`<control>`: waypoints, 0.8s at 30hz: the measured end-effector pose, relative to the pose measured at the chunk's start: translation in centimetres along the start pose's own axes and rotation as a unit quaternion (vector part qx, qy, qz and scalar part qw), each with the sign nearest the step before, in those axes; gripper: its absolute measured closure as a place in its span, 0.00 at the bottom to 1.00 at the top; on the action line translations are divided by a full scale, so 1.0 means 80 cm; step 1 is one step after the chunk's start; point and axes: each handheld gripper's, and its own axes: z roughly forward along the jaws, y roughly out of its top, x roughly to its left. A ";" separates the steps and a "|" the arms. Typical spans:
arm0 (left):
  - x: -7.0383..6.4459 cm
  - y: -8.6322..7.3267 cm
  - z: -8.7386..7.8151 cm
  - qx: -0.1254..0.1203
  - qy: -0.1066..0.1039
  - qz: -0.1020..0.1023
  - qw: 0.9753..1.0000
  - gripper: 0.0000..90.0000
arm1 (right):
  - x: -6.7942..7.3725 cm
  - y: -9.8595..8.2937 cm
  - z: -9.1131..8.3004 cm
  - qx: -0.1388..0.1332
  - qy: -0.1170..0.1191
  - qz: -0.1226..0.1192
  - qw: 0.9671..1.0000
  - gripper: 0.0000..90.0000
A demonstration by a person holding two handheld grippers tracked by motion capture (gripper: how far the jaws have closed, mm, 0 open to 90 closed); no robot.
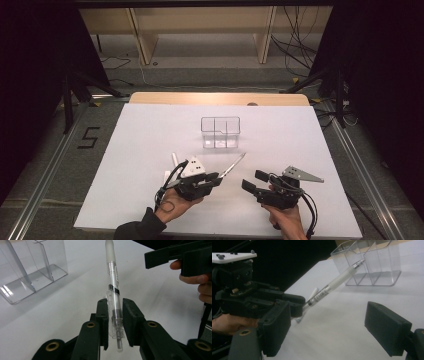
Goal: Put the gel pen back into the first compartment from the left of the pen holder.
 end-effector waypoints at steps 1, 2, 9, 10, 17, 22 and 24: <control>0.000 0.000 0.000 -0.002 0.000 0.000 1.000 0.84 | -0.001 0.001 0.002 0.000 0.005 0.007 1.000 0.25; 0.000 -0.001 -0.001 -0.004 0.000 0.000 1.000 0.84 | -0.001 0.001 0.005 -0.001 0.011 0.016 1.000 0.25; -0.001 -0.002 -0.005 -0.019 -0.002 0.003 1.000 0.84 | -0.003 0.005 0.022 -0.001 0.033 0.046 0.998 0.26; -0.001 -0.002 -0.006 -0.021 -0.002 0.003 1.000 0.84 | -0.003 0.005 0.024 -0.001 0.037 0.052 0.998 0.26; -0.002 -0.005 -0.006 -0.020 -0.003 0.003 1.000 0.84 | -0.006 0.009 0.038 -0.007 0.062 0.090 0.994 0.29; -0.002 -0.006 -0.006 -0.024 -0.004 0.004 1.000 0.84 | -0.007 0.011 0.044 -0.008 0.066 0.104 0.992 0.33; -0.003 -0.006 -0.006 -0.023 -0.004 0.006 1.000 0.84 | -0.008 0.011 0.046 -0.006 0.065 0.115 0.991 0.34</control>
